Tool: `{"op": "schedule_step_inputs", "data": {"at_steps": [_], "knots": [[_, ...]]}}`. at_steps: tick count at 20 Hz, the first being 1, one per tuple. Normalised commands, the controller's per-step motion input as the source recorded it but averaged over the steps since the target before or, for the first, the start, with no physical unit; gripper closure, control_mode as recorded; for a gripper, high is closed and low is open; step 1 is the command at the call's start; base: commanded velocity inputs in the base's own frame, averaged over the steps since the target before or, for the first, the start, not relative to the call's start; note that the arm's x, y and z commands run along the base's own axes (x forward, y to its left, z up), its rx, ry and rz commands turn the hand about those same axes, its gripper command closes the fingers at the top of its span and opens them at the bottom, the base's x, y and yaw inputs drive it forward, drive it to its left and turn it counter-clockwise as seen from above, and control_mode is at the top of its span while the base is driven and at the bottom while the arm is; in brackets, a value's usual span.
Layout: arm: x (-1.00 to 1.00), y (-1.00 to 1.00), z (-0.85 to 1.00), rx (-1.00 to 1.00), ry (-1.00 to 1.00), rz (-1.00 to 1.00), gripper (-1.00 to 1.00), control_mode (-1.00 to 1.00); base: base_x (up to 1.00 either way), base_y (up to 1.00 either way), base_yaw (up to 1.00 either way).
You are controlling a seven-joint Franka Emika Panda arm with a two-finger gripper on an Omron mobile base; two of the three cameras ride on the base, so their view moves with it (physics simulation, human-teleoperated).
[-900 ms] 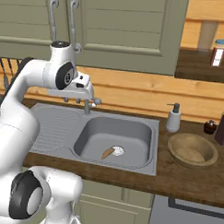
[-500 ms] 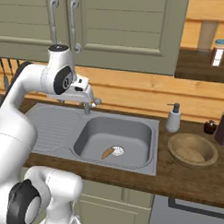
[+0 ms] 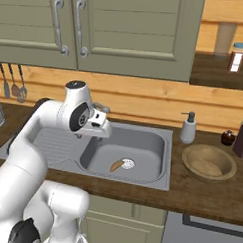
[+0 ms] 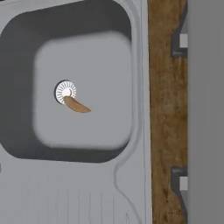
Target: Pick the sweet potato from the sink and place it in the bowl. Then pick the bowl and place it in the microwave. Then close the microwave door and press the start button.
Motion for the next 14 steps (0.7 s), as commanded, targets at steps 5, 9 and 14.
{"op": "schedule_step_inputs", "data": {"at_steps": [5,9,14], "knots": [[0.16,-0.16,-0.78,-0.03,0.02,-0.12,-1.0,-1.0,0.0,0.0,0.0],[0.11,-0.34,-0.63,0.01,0.0,-0.13,-1.0,-1.0,0.0,0.0,0.0],[0.22,-0.29,-0.54,0.1,0.0,-0.13,-1.0,-1.0,0.0,0.0,0.0]]}}
